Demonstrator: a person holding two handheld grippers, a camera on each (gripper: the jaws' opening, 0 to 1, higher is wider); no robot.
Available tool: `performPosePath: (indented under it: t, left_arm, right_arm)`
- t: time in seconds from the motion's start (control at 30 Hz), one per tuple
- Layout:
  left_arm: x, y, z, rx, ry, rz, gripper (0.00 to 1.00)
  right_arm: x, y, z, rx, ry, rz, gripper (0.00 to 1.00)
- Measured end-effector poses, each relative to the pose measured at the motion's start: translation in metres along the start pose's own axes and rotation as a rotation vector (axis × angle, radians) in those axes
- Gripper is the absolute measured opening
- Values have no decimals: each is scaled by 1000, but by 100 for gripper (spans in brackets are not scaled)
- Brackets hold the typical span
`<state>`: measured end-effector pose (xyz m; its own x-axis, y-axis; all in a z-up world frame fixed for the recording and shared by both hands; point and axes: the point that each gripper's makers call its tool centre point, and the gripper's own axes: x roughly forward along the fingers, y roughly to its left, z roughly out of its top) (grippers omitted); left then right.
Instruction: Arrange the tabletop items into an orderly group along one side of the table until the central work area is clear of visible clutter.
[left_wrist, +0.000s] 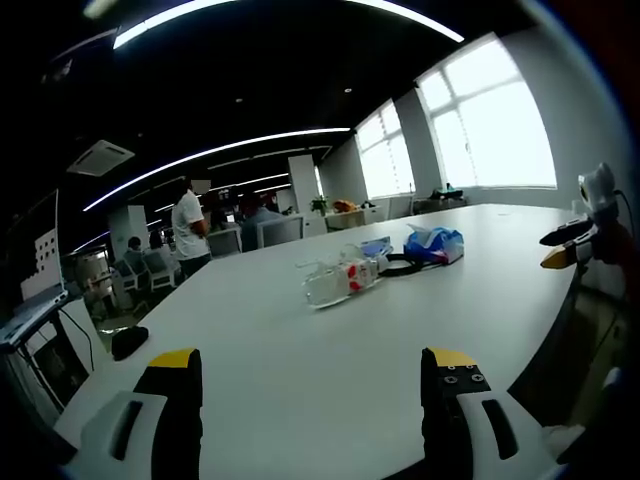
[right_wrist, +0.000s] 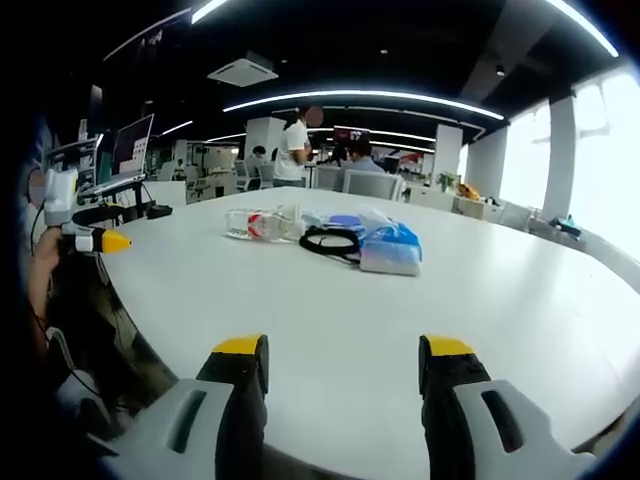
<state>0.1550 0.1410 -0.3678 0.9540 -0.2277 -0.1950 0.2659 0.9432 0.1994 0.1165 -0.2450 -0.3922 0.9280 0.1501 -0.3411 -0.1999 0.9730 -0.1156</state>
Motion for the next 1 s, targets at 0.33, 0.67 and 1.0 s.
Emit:
performPosePath:
  t: [0.33, 0.67, 1.0]
  left_arm:
    - [4, 1, 0, 18, 2, 10, 90]
    - [5, -1, 2, 52, 9, 15, 90]
    - [14, -3, 7, 120, 12, 36, 90]
  right_arm:
    - [4, 1, 0, 3, 2, 2, 57]
    - [4, 2, 2, 5, 0, 3, 57]
    - [5, -1, 1, 9, 4, 0, 56]
